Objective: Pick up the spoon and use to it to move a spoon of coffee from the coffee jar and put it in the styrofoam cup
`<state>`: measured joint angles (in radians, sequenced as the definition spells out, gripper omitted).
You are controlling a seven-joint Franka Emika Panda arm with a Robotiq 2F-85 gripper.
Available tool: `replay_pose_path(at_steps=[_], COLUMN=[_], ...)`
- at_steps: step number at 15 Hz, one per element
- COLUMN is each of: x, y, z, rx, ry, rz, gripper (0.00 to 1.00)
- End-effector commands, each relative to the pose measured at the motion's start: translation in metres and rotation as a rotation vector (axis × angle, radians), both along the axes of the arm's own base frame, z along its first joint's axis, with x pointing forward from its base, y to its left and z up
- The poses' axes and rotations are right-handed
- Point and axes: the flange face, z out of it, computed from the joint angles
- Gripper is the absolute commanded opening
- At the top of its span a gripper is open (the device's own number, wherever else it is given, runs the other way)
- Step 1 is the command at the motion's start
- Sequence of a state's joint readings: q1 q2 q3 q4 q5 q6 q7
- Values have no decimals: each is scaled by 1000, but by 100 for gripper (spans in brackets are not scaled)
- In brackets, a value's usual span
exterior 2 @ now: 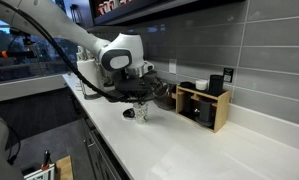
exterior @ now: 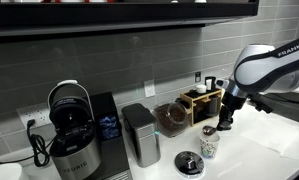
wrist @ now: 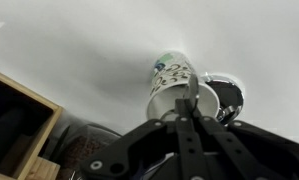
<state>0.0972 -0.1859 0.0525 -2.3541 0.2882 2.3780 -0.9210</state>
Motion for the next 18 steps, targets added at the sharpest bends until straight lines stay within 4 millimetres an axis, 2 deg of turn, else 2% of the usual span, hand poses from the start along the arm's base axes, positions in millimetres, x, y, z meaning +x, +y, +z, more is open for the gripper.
replay_pose_path(at_steps=[1, 4, 7, 13, 18], x=[-14, -20, -22, -26, -28], y=[0, 2, 14, 23, 29], z=[8, 16, 18, 22, 34], rx=[-42, -74, -147, -227, -292], ry=[-47, -68, -61, -108, -156], rz=[41, 65, 119, 182, 224], gripper=[1, 1, 1, 1, 1])
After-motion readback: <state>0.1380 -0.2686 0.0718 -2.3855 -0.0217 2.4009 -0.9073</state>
